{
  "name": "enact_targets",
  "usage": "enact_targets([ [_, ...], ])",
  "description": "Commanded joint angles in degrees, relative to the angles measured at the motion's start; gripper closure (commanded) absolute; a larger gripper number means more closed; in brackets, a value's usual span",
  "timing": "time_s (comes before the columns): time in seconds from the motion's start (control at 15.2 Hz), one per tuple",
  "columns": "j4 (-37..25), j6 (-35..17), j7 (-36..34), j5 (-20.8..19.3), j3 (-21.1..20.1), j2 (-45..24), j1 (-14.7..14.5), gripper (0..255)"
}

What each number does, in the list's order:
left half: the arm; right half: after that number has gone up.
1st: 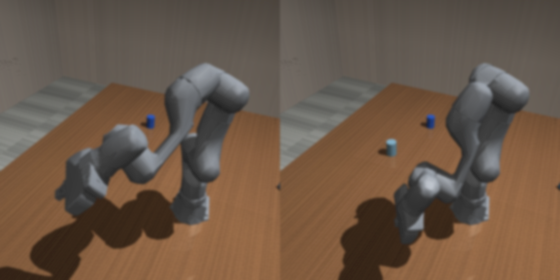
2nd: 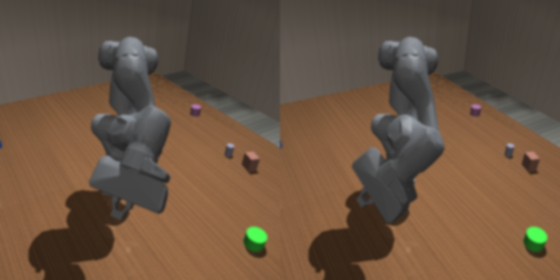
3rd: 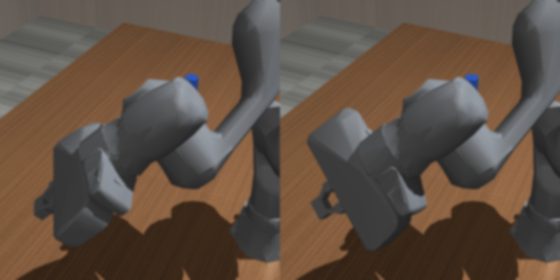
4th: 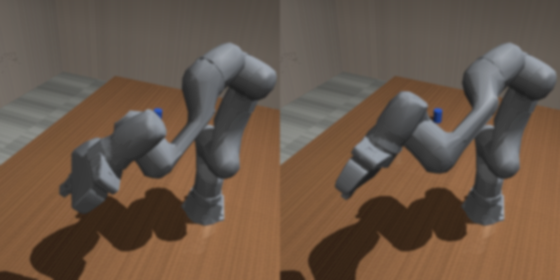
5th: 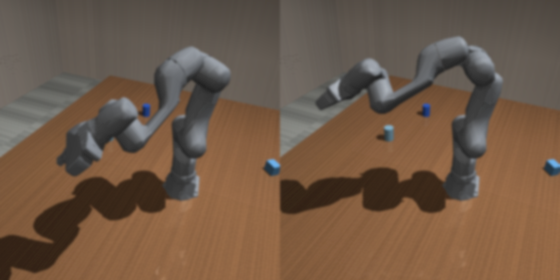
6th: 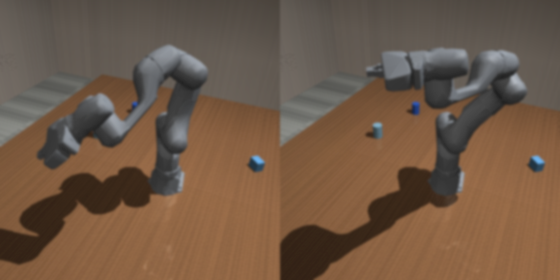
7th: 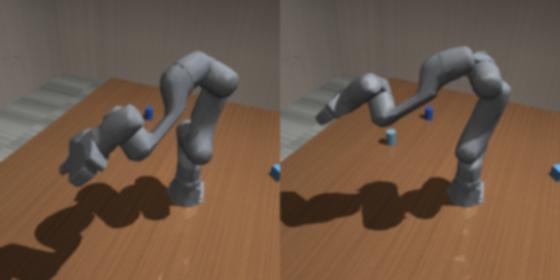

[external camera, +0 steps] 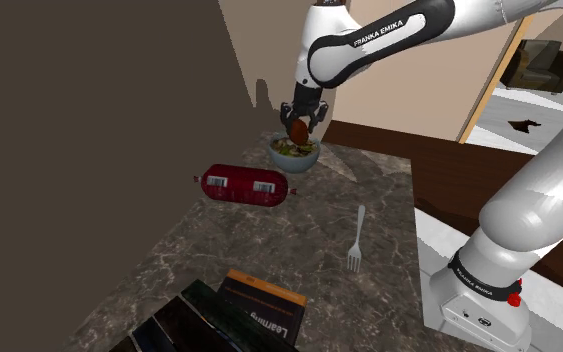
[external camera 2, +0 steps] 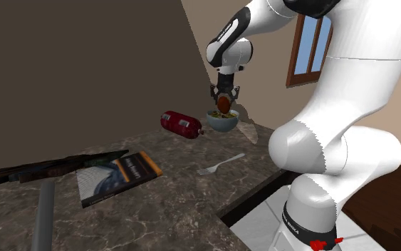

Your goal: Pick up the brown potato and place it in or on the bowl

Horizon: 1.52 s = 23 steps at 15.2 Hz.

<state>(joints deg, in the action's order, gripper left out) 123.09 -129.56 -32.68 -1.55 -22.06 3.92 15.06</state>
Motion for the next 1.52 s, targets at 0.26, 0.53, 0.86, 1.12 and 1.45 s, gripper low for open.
enact_targets([
  [0.26, 0.6, -0.3, 0.0, -0.1, 0.0, -0.5, 0.0, 255],
  [0.53, 0.8, -0.3, -0.1, 0.0, 0.0, -0.3, 0.0, 0],
  [0.86, -0.1, 1.5, 0.4, 0.5, 0.1, 0.6, 0.0, 0],
  [1.12, -2.7, 6.6, 1.3, 1.8, 0.4, 3.4, -0.1, 0],
  [1.45, -2.7, 6.6, 1.3, 1.8, 0.4, 3.4, -0.1, 0],
])
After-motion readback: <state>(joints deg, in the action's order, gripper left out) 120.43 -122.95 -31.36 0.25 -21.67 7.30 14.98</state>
